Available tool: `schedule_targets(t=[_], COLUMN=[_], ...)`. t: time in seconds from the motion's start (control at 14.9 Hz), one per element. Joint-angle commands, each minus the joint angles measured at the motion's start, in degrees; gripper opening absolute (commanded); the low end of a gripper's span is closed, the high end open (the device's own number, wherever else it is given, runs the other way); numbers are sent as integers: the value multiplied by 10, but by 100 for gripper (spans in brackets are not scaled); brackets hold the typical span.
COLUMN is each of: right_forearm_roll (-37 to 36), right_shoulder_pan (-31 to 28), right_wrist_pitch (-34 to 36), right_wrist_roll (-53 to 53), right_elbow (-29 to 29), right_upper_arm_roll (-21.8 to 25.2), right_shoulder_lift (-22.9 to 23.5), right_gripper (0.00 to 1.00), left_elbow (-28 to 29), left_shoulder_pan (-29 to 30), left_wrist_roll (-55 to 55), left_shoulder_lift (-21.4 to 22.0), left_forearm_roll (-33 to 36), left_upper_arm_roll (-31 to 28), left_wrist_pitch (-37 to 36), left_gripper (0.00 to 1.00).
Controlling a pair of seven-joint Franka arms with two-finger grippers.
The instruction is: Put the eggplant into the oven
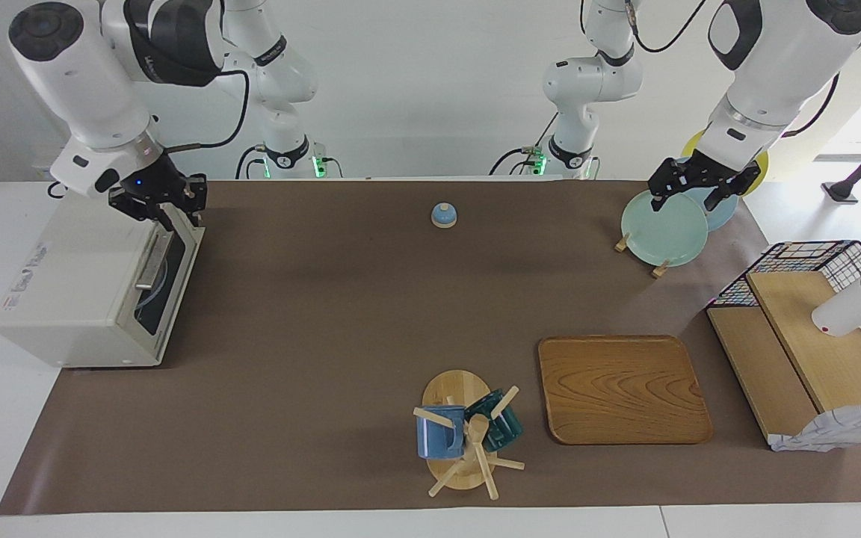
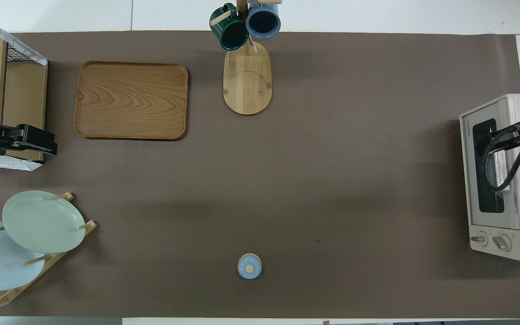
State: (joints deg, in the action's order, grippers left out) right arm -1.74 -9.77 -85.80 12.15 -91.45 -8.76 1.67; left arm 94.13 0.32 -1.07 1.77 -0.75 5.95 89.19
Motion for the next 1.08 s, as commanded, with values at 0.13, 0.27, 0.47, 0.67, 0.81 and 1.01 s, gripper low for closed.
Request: schedule_targets(t=[0.13, 0.27, 0.47, 0.67, 0.81, 1.01], right_forearm_roll=[24, 25, 22, 22, 18, 13], right_shoulder_pan=[-7, -3, 50, 87, 87, 90], right_wrist_pitch=[19, 13, 13, 12, 13, 13], right_wrist_roll=[-55, -55, -54, -54, -51, -54], right_elbow=[0, -3, -27, -31, -31, -38], right_upper_arm_roll=[-1, 0, 56, 95, 98, 98], right_shoulder_lift=[2, -1, -20, -21, -23, -32], right_gripper=[100, 100, 100, 100, 100, 100], left_elbow=[0, 0, 0, 0, 0, 0], left_shoulder_pan=[6, 6, 6, 6, 6, 6], left_wrist_roll=[6, 6, 6, 6, 6, 6], left_shoulder_lift=[2, 2, 2, 2, 2, 2], left_forearm_roll=[8, 8, 8, 8, 8, 8], left_upper_arm_roll=[5, 4, 4, 4, 4, 4], left_wrist_pitch=[-1, -1, -1, -1, -1, -1], left_gripper=[100, 100, 100, 100, 100, 100])
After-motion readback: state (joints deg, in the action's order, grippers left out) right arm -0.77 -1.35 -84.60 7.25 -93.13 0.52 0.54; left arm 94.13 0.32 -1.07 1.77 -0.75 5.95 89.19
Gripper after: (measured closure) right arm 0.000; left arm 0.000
